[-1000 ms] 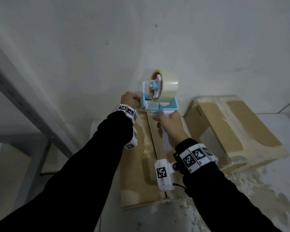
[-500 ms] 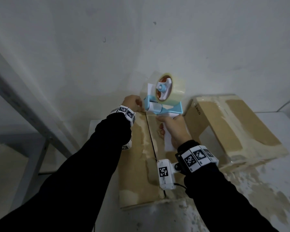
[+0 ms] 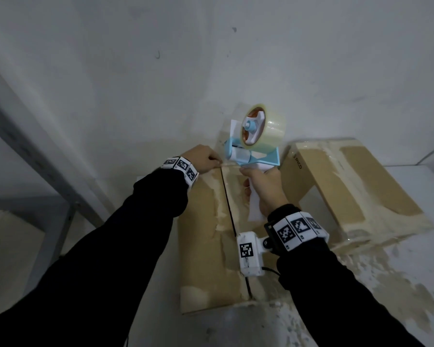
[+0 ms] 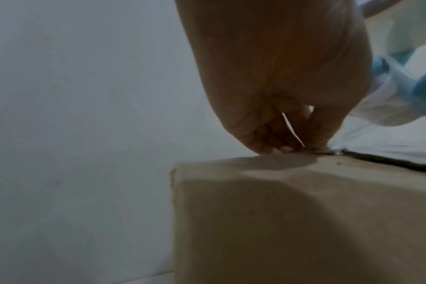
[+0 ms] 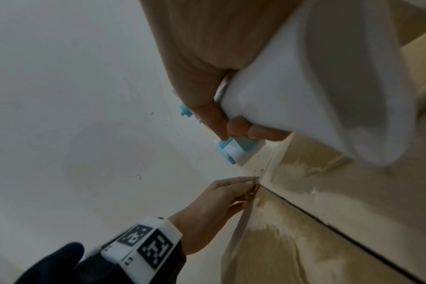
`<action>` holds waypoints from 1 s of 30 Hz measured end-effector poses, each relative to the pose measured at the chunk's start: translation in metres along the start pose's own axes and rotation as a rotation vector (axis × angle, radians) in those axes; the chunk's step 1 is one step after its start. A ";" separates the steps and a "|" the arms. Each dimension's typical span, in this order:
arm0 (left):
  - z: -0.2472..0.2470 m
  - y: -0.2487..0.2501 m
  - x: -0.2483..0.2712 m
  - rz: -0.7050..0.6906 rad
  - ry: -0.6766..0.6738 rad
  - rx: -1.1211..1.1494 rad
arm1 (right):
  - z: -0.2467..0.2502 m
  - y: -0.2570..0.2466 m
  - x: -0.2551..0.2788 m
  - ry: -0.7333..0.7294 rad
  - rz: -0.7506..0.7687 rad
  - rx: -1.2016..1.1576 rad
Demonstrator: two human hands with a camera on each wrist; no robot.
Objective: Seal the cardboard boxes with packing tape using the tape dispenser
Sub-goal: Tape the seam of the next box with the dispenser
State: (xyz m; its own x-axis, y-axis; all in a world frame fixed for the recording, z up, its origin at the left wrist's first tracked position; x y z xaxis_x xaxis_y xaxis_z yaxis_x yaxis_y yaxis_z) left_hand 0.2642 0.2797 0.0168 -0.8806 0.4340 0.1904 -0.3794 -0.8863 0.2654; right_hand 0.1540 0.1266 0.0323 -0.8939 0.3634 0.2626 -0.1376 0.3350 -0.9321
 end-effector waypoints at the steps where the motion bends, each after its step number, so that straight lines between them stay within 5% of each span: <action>1: -0.002 -0.003 0.000 0.004 -0.019 0.028 | 0.001 0.000 -0.001 0.003 -0.004 0.001; 21: -0.006 -0.013 0.022 -0.038 0.077 0.145 | 0.004 0.014 0.016 -0.045 0.037 0.173; 26: -0.014 -0.012 0.055 -0.087 0.059 -0.010 | 0.001 0.015 0.019 -0.024 0.030 0.193; 30: -0.024 0.013 0.085 -0.090 -0.098 -0.226 | -0.002 0.015 0.021 -0.006 0.009 0.215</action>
State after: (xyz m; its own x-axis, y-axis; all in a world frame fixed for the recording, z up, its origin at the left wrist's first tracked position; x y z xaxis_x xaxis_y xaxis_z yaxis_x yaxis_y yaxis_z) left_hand 0.1775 0.3014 0.0138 -0.8128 0.5165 0.2696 -0.5184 -0.8523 0.0698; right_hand 0.1336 0.1410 0.0243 -0.8980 0.3600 0.2530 -0.2167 0.1386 -0.9663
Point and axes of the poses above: each hand's wrist, its own x-axis away from the middle knuckle, its own z-axis out of the back of the hand, y = z × x, the point moved 2 cm from there along -x, towards the middle knuckle, and after that the axes turned 13 degrees about -x, right-handed, at the moved point
